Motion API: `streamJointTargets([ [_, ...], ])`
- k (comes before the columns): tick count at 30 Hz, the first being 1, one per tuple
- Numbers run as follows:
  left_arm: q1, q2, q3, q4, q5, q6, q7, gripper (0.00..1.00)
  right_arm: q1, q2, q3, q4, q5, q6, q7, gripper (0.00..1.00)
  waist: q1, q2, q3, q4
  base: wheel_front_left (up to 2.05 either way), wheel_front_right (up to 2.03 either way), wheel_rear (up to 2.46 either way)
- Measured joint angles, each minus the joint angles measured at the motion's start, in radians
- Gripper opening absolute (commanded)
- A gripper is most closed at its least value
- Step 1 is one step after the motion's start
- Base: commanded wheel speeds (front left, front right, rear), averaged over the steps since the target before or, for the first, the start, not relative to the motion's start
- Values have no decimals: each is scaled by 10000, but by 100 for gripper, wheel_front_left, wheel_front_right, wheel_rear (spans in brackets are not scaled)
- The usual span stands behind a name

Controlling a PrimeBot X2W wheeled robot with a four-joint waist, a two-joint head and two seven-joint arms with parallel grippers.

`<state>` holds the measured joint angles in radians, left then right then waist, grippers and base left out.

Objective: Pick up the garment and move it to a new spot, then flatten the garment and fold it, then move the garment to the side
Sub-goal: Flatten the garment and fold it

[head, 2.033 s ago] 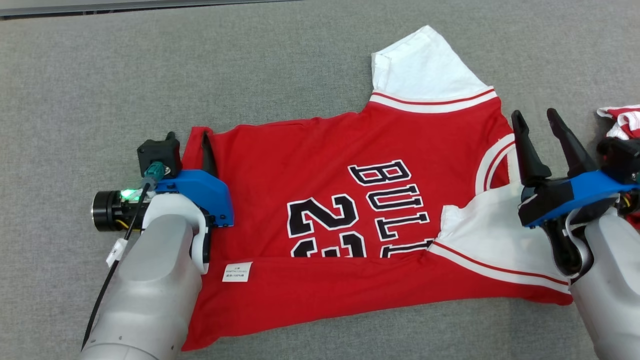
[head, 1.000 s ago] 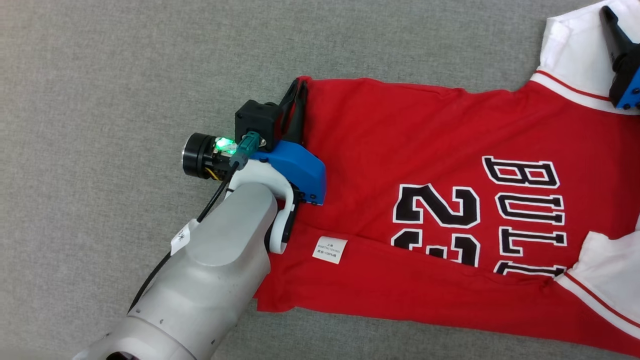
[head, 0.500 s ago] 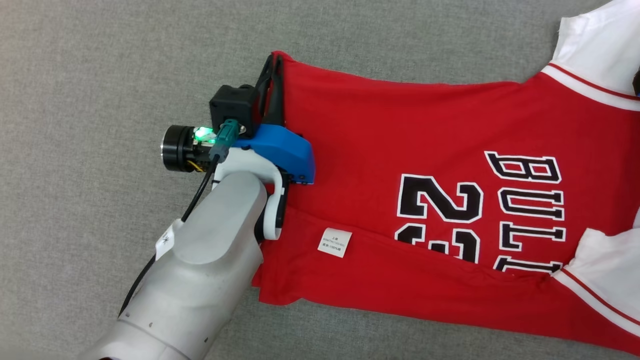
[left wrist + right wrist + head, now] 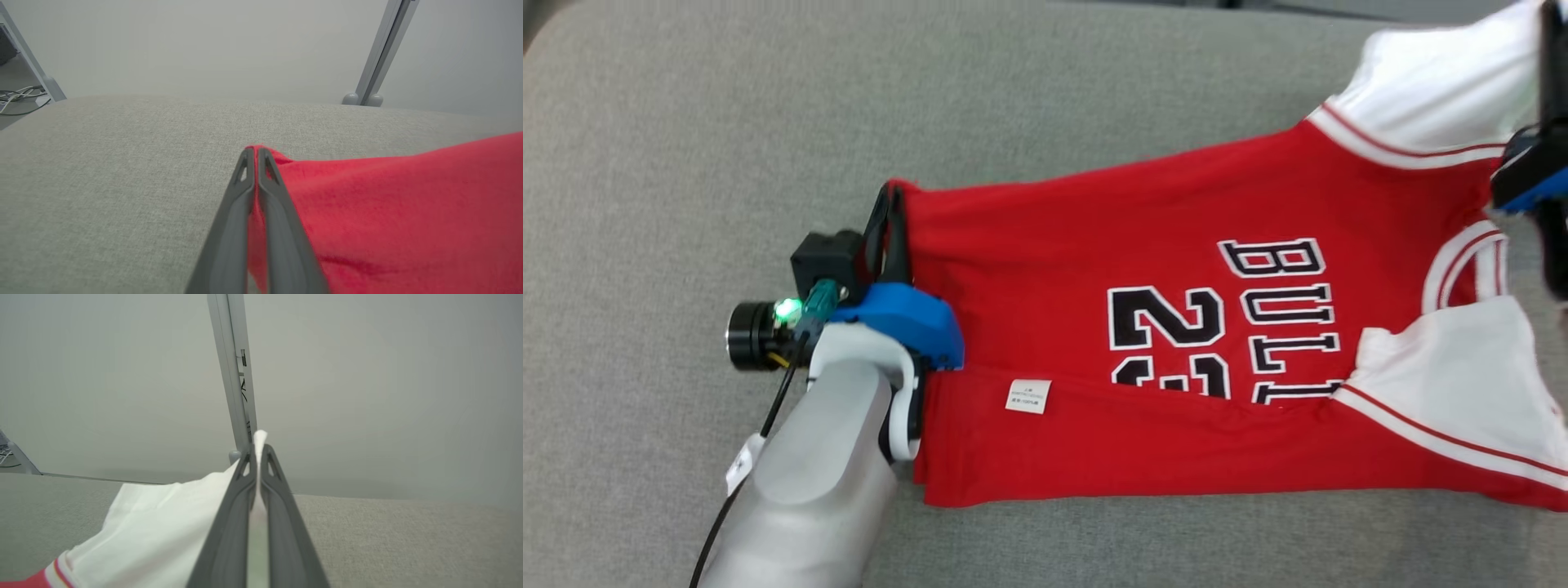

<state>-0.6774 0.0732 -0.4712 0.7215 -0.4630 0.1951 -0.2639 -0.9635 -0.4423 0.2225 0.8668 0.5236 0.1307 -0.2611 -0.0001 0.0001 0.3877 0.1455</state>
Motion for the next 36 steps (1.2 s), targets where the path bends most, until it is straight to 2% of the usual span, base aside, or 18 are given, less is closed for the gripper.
streamJointTargets([
  [6,1053,0,635,190,251,-272,0,0,2042,571,-686,-1298,-21,0,-2,0,-1,-1,-785,-498,0,0,0],
  [11,2051,-61,1030,228,462,-487,0,0,3825,1062,-1018,-1877,232,0,0,0,-1,-3,-1413,-856,0,0,0],
  [18,3335,-180,1101,104,754,-777,0,0,5685,1540,-1099,-1745,376,0,0,0,-1,-2,-2139,-1100,0,0,0],
  [24,4092,-211,1162,-48,757,-905,0,0,6115,1762,-1344,-1252,359,0,0,0,0,-3,-2453,-1088,0,0,0],
  [25,4152,-219,1141,-111,708,-917,0,0,6139,1772,-1371,-1187,320,0,0,19,0,-2,-2462,-1069,0,0,0],
  [26,4199,-221,1112,-186,637,-911,0,5,6147,1778,-1415,-1149,286,0,0,47,2,-2,-2469,-1046,0,0,0],
  [27,4251,-221,1103,-332,608,-884,2,44,6146,1781,-1507,-1110,255,0,-2,100,2,-3,-2470,-1020,0,0,0],
  [28,4290,-221,1101,-512,554,-826,2,80,6144,1783,-1615,-1068,242,0,-2,100,1,-3,-2469,-987,0,0,0],
  [29,4311,-219,1085,-667,516,-784,0,100,6144,1779,-1699,-1049,228,0,0,100,1,-3,-2469,-945,0,0,0],
  [36,4746,-224,1039,-1724,600,-522,2,100,6041,1661,-2186,-1018,-232,0,-2,100,2,-2,-2478,-512,0,0,0],
])
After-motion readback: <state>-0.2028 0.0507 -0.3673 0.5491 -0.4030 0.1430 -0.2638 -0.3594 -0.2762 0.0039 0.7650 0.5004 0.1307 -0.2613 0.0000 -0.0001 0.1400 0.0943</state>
